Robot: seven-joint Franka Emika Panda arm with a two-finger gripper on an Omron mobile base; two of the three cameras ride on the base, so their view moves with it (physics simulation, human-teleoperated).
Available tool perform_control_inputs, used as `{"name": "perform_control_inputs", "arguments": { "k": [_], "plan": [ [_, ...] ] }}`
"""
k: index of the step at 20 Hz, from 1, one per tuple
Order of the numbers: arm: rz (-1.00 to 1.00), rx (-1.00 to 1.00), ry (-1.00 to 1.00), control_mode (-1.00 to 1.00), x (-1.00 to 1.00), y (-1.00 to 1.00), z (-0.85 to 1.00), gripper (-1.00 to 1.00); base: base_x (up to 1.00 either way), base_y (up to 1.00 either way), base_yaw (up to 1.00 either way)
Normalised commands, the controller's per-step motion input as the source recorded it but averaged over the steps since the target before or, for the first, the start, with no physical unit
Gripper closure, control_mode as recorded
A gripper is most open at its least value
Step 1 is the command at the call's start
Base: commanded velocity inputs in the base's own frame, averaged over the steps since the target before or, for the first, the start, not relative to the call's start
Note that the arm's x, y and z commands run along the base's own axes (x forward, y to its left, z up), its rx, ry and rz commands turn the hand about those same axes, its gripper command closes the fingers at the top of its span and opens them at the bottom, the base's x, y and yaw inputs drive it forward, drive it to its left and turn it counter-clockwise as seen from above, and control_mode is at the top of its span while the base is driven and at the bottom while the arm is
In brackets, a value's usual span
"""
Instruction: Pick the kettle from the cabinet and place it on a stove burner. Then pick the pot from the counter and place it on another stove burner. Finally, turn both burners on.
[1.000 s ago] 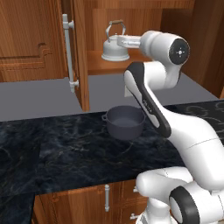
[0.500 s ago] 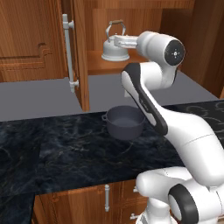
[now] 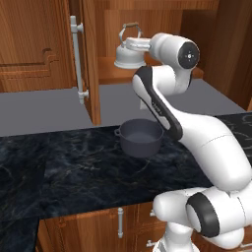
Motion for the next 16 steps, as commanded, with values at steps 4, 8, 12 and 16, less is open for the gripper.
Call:
{"name": "perform_control_inputs", "arguments": {
  "k": [4,8,12,16],
  "plan": [
    [0.0,0.0,0.0,-1.0,0.38,0.0,0.0,-1.0,0.0,0.0,0.0],
    [0.0,0.0,0.0,-1.0,0.36,0.02,0.0,-1.0,0.0,0.0,0.0],
    [0.0,0.0,0.0,-1.0,0.35,0.1,0.0,-1.0,0.0,0.0,0.0],
    [-0.01,0.0,0.0,-1.0,0.35,0.17,0.0,-1.0,0.0,0.0,0.0]
  ]
}}
